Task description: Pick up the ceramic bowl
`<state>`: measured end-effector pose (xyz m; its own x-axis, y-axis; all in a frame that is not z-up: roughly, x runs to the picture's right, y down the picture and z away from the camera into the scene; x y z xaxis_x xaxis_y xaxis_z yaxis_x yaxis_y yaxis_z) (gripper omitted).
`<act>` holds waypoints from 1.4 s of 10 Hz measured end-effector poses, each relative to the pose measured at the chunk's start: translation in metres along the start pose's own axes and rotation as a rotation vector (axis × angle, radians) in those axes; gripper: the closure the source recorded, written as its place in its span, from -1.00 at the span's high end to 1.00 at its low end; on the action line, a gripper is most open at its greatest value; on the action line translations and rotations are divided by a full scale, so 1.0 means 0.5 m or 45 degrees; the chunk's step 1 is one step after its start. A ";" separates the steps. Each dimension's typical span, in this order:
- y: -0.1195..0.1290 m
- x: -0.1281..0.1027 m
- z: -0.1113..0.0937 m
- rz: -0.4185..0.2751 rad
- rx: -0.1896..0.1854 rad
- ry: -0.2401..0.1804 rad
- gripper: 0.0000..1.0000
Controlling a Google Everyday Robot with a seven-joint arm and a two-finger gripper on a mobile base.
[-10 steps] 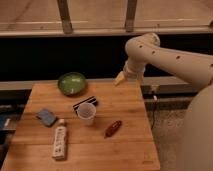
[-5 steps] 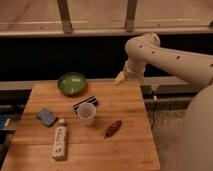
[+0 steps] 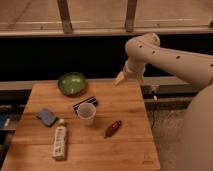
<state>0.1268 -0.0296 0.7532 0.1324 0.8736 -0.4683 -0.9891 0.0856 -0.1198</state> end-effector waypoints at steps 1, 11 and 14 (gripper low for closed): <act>0.000 0.000 0.000 0.000 0.000 0.000 0.60; 0.111 -0.166 -0.021 -0.056 -0.147 -0.151 0.60; 0.216 -0.208 -0.035 -0.156 -0.268 -0.188 0.60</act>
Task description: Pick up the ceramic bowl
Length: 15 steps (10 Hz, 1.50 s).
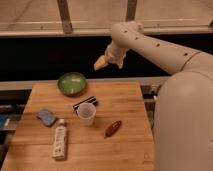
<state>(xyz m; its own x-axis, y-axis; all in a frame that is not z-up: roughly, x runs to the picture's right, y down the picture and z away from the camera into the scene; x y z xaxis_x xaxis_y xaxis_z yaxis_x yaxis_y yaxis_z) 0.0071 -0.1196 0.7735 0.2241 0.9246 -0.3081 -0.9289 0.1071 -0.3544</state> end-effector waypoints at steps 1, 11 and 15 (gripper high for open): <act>-0.011 0.002 -0.002 0.003 0.010 -0.002 0.60; 0.135 -0.061 0.089 -0.225 -0.026 0.035 0.60; 0.190 -0.063 0.183 -0.337 -0.077 0.078 0.60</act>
<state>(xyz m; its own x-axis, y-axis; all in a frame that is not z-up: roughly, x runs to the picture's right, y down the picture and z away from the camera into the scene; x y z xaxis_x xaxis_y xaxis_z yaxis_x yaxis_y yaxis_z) -0.1151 -0.1051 0.8301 0.4758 0.8432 -0.2503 -0.8170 0.3182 -0.4809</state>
